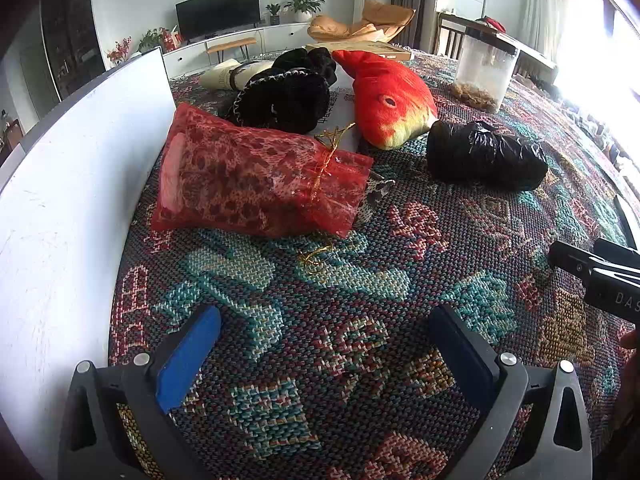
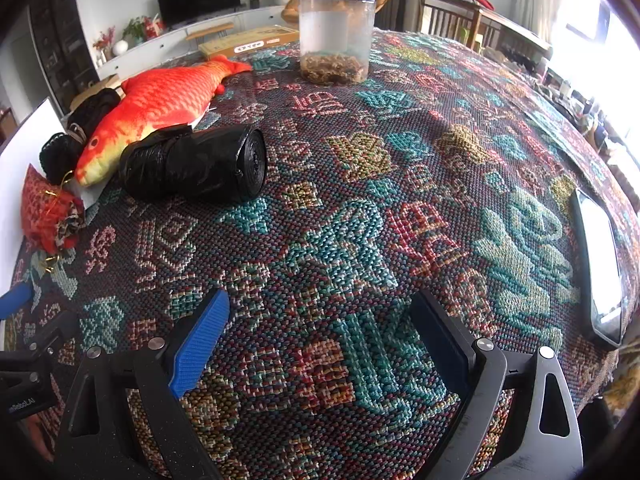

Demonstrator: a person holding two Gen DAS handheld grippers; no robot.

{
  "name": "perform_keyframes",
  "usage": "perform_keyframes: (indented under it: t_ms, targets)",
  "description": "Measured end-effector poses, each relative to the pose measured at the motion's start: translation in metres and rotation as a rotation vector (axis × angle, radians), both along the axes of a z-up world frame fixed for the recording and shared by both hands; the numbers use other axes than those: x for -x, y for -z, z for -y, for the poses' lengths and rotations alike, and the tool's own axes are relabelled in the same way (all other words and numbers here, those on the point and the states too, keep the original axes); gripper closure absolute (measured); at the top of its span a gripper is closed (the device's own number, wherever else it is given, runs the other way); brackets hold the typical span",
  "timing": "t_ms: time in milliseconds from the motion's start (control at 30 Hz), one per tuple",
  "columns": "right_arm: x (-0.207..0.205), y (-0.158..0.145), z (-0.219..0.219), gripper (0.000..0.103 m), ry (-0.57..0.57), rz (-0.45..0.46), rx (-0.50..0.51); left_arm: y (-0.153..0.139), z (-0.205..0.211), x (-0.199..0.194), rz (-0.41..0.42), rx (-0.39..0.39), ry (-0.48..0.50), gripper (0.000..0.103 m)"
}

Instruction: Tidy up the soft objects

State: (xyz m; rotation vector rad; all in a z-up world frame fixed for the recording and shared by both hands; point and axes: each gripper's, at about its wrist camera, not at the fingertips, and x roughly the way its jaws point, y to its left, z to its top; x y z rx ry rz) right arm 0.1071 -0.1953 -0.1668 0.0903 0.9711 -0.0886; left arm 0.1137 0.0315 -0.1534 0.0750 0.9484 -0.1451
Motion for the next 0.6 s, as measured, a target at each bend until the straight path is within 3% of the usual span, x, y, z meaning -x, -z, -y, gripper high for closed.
perform_keyframes:
  t_ms: [600]
  targets:
    - [0.0001,0.0001,0.0000,0.009,0.000,-0.001,0.000,0.0003,0.0002,-0.0007,0.000,0.001,-0.001,0.000]
